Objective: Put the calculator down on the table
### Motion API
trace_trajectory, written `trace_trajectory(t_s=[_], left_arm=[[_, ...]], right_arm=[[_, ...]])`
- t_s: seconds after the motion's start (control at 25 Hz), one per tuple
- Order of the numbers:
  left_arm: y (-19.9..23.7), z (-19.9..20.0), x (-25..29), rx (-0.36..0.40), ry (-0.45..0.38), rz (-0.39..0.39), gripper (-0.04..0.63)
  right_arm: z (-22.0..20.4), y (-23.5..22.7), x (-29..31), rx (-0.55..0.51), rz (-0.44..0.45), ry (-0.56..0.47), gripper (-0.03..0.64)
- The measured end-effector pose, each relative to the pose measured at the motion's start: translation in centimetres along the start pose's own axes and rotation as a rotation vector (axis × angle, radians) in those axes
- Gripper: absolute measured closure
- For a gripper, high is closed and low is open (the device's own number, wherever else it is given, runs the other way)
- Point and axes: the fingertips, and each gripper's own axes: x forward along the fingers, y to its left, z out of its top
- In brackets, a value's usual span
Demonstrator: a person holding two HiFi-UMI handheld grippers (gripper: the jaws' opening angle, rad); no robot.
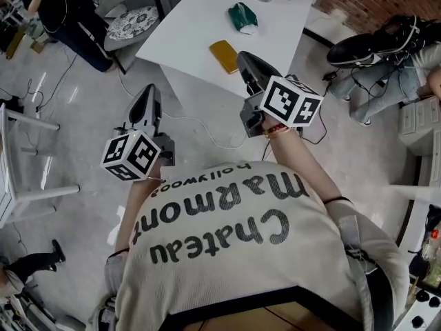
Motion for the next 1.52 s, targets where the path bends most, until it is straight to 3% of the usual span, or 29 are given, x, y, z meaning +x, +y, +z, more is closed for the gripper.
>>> trace_trajectory(t_s=[0.56,1.52], left_arm=[[-5.2,-1.5,1.8,-0.020,-0.029,0.068,0.594],[-14.2,-7.8,1.8,-0.043,-0.031,0.203,0.594]], right_arm=[[2.1,-3.3,-2.2,-0.088,0.060,0.084,0.614],[1.7,-11.1,-7.7,-0.092,0.140,0.215,0.614]])
